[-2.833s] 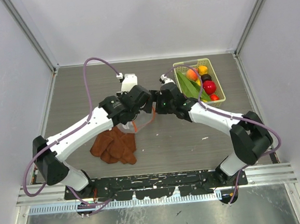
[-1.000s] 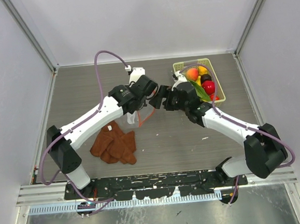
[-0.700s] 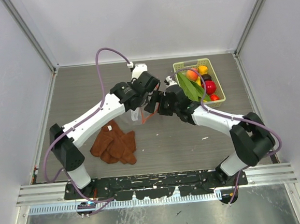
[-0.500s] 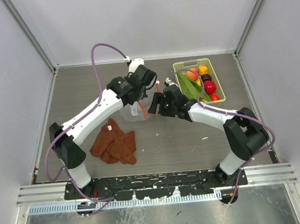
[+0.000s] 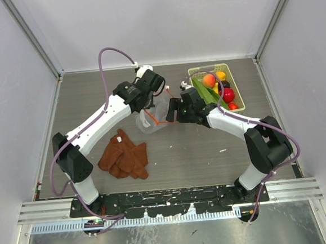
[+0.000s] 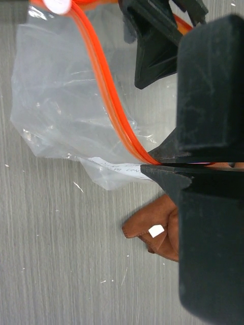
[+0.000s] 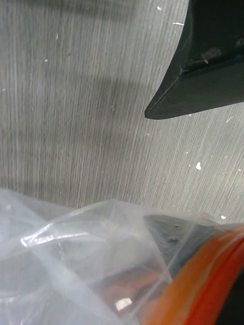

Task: Place the food in the zip-top bag and seal the zipper
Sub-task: Open the zipper of the food storage bag, then pick up the fake vegetable from the bin.

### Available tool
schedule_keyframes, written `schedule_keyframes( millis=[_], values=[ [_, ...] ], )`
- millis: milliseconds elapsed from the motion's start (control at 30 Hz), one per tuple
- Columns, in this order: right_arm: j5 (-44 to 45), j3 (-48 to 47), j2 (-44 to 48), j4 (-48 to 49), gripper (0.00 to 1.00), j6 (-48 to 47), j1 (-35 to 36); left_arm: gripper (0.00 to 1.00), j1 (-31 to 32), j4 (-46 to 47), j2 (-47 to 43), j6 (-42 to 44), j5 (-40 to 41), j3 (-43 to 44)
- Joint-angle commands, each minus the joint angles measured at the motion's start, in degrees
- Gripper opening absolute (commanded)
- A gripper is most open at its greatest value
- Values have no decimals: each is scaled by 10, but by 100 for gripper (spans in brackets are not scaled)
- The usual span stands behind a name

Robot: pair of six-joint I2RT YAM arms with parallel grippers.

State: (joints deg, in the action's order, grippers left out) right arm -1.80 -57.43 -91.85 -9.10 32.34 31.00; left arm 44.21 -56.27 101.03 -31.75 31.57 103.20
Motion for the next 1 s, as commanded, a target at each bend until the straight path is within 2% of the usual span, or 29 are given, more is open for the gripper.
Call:
schedule_keyframes(
  millis=[0,300,567,767,967],
  values=[
    [-43,-29,41,21,81,-36,-2,0,-5,10,-10,19,1,-6],
    [-89,-30,132,28,87,-75,-9,0,-5,-7,6,26,-18,25],
    [-69,-47,201,-24,91,-135,-59,0,-5,-51,35,30,27,74],
    [-32,-52,198,-43,92,-167,-126,0,-5,-40,27,33,43,68],
    [27,-70,149,-43,91,-201,-187,0,-5,-21,22,49,55,55]
  ],
)
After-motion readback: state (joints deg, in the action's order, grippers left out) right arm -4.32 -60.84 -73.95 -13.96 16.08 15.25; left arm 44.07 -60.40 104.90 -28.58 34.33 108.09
